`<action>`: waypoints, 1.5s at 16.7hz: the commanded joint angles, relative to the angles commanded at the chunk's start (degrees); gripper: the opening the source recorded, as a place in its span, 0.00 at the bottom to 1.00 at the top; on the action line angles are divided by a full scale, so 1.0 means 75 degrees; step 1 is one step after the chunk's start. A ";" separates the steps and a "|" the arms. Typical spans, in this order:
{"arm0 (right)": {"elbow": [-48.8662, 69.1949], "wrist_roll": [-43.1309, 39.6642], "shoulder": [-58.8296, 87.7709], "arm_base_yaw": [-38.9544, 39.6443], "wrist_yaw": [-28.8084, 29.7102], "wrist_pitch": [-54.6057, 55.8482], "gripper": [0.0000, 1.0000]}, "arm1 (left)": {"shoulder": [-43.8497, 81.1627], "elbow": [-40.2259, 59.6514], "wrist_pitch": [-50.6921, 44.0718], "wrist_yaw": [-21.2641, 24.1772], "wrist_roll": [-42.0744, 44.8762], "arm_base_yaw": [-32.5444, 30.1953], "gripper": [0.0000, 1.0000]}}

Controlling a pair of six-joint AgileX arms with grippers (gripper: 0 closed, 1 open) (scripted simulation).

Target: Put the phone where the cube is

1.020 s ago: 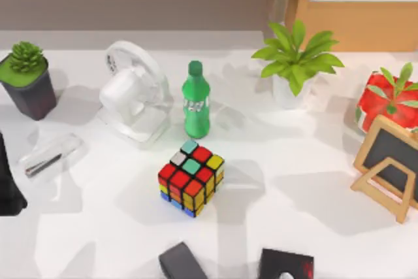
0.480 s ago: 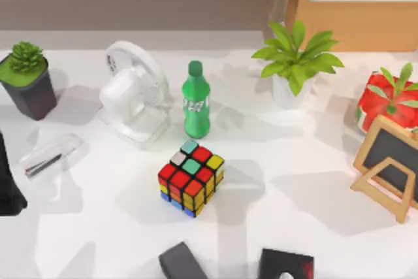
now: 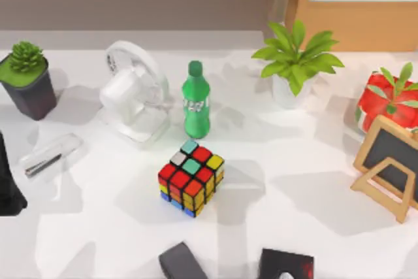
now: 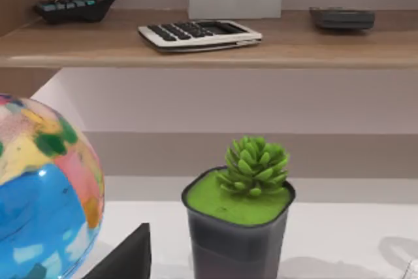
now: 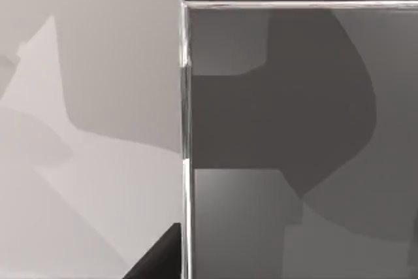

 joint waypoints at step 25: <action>0.3255 0.8265 -0.0922 0.7804 -0.0211 -0.1556 0.00 | 0.0000 0.0000 0.0000 0.0000 0.0000 0.0000 1.00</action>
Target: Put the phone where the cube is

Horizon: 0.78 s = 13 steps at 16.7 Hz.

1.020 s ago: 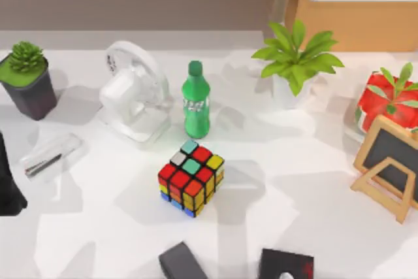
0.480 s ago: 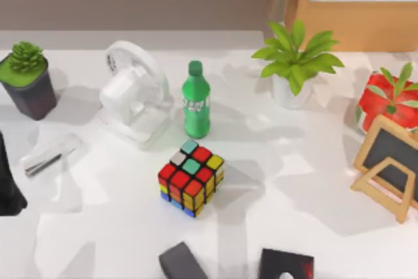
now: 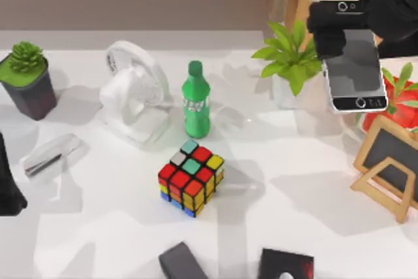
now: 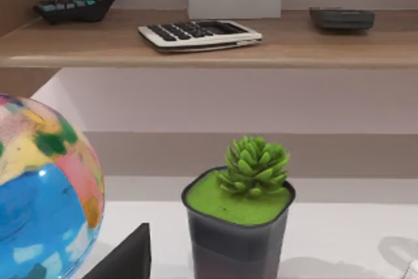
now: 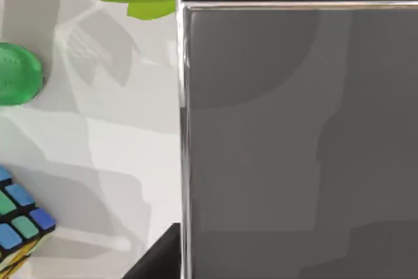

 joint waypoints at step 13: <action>-0.0660 0.2706 0.1687 0.1780 0.0270 -0.0576 0.00 | 0.0000 0.0000 0.0000 0.0000 0.0000 0.0000 1.00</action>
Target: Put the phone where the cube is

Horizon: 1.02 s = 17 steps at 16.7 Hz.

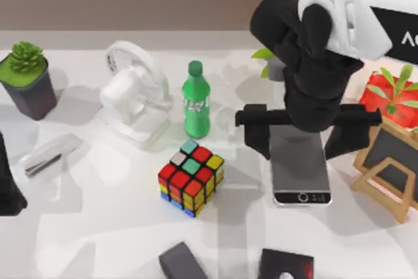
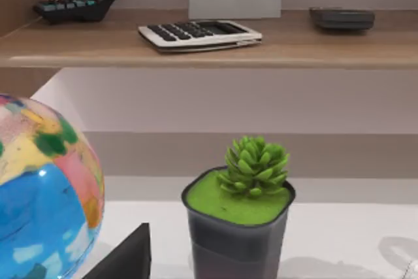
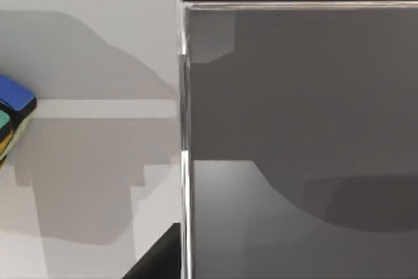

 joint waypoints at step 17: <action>-0.0102 0.0030 -0.0078 0.0200 -0.0052 0.0462 0.00 | 0.0000 0.0000 0.0000 0.0000 0.0000 0.0000 1.00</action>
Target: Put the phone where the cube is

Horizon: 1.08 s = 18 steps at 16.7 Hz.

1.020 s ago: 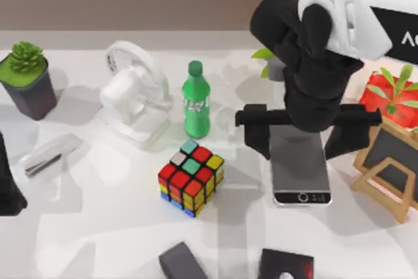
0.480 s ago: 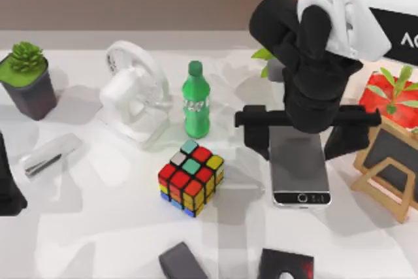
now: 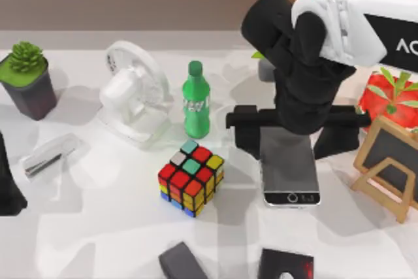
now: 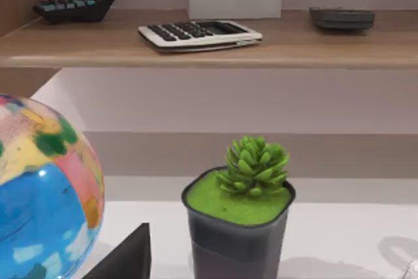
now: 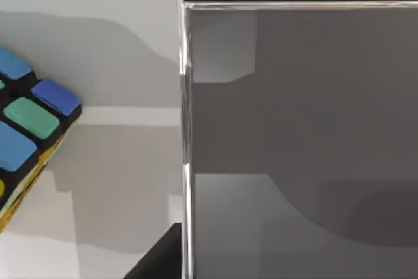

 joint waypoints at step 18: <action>-0.0942 -0.0001 0.0558 -0.0179 0.0055 0.1062 0.00 | 0.0000 0.0000 0.0000 0.0000 0.0000 0.0000 1.00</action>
